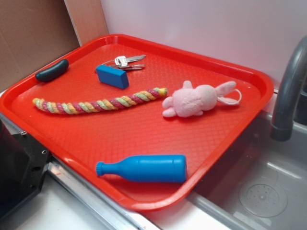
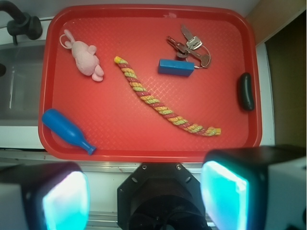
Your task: Grab the pink bunny.
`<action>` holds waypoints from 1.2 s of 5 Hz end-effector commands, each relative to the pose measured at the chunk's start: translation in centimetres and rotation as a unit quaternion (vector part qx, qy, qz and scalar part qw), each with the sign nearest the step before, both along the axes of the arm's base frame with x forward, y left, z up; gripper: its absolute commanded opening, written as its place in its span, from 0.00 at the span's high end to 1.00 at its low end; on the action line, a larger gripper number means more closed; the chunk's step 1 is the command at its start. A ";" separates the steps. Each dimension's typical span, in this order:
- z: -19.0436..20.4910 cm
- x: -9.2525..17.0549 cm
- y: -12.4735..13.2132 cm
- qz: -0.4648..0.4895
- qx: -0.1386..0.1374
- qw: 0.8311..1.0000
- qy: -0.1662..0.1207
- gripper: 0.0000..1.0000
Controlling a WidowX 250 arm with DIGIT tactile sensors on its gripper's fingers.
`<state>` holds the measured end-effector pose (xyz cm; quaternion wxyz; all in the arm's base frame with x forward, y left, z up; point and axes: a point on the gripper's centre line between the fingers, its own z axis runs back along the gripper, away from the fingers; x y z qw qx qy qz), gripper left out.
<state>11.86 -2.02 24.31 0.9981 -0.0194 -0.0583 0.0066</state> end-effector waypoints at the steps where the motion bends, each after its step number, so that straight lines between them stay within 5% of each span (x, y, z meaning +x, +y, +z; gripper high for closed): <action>1: 0.0 0.0 0.0 0.000 0.000 1.000 0.000 0.00; 3: -1.5 3.8 -1.8 -0.022 0.017 0.999 -0.034 0.00; 4: -3.3 7.0 -3.8 -0.054 0.008 0.995 -0.087 0.00; 5: -5.2 10.1 -5.9 -0.072 -0.013 0.992 -0.106 0.00; 6: -7.0 12.5 -7.1 -0.078 -0.006 0.992 -0.100 0.00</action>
